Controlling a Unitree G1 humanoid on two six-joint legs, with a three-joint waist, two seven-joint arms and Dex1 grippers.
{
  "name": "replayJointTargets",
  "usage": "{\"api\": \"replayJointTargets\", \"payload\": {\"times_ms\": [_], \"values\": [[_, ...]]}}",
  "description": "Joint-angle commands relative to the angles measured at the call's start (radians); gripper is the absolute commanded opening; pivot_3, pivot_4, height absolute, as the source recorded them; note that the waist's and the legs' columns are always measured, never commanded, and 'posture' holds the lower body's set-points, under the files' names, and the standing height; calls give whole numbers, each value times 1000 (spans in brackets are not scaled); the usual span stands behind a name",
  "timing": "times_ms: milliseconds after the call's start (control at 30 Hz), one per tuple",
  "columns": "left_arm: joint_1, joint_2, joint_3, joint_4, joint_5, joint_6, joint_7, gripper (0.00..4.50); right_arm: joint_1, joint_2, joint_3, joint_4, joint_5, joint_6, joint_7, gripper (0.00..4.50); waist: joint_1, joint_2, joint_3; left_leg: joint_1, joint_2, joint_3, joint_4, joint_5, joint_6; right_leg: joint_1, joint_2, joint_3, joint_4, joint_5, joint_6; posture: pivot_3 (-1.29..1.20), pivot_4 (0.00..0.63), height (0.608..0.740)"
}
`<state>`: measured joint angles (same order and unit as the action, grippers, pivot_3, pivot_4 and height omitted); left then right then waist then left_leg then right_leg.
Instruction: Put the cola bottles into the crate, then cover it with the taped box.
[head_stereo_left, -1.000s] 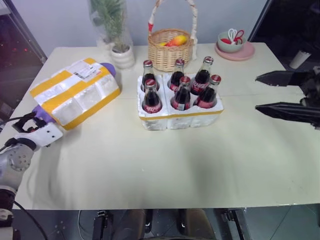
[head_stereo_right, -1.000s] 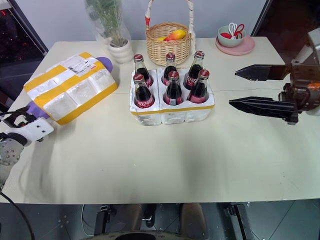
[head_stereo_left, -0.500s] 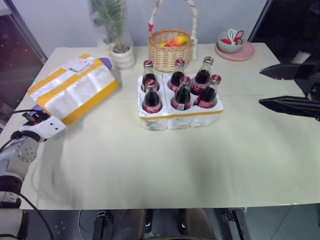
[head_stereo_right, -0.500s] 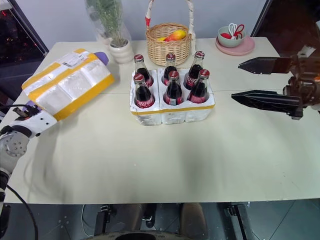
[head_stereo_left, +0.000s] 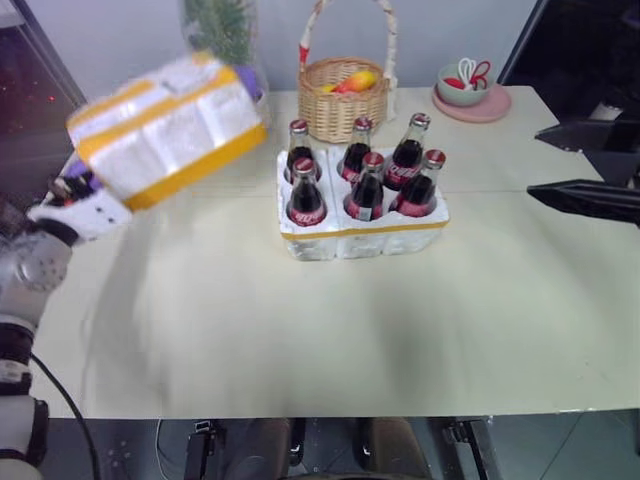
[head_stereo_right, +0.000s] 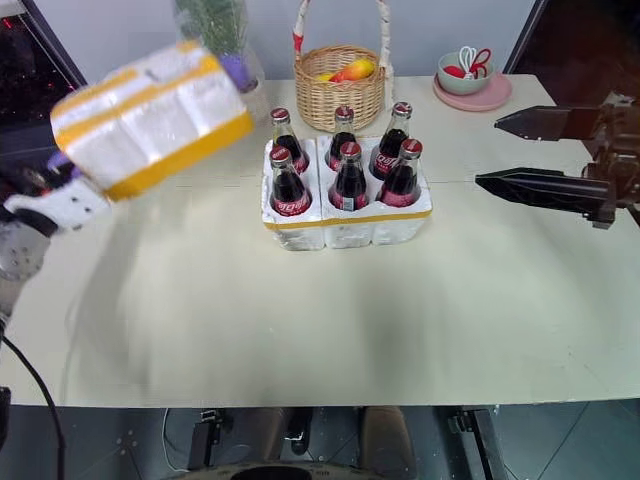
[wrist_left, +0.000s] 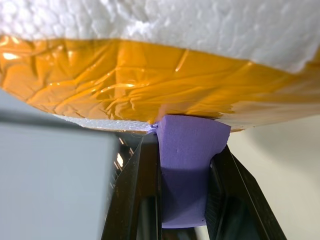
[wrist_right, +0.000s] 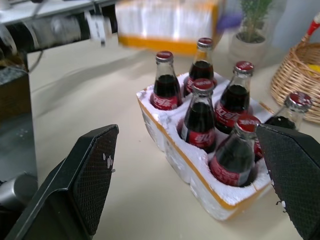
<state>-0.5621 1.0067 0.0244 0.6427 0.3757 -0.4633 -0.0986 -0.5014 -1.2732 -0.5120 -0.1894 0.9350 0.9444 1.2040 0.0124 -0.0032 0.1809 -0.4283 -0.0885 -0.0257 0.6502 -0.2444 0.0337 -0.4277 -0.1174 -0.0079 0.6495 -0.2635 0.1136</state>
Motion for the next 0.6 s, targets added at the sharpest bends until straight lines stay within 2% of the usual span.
{"api": "replayJointTargets", "payload": {"times_ms": [33, 167, 300, 433, 600], "values": [[-94, 34, 58, -159, -113, 1, -113, 471, -2, -12, -9, 5, -13, -30, 7, 4500, 1, 0, 0, 0, 0, 0, 0, 0, 0, 0, 0, 0, 0, 0, 0, 0, 150, 740], [-252, 3, -18, -312, -184, 63, -343, 471, -7, 3, 10, 17, -24, -52, 1, 4500, 0, 0, 0, 0, 0, 0, 1, 1, 2, 1, 0, 0, 0, 0, 0, 0, 150, 740], [-342, -35, -109, -420, -163, 121, -509, 471, -15, 20, 29, 29, -32, -68, -12, 4500, 0, 0, 0, 0, 0, 0, 4, 1, 2, 2, 1, 0, 1, 1, 1, 0, 150, 740], [-377, -64, -165, -508, -116, 180, -593, 471, -7, 38, 24, 18, -23, -67, -30, 4500, -7, 0, 0, 1, 1, 1, 4, 2, 3, 2, 3, 0, 2, 1, 1, 0, 150, 740], [-389, -75, -228, -591, 18, 202, -633, 471, 11, 58, 1, -2, -9, -59, -57, 4500, -4, 0, 0, 1, 1, 1, 4, 2, 3, 1, 4, 0, 4, 1, 1, 0, 150, 740]]}}
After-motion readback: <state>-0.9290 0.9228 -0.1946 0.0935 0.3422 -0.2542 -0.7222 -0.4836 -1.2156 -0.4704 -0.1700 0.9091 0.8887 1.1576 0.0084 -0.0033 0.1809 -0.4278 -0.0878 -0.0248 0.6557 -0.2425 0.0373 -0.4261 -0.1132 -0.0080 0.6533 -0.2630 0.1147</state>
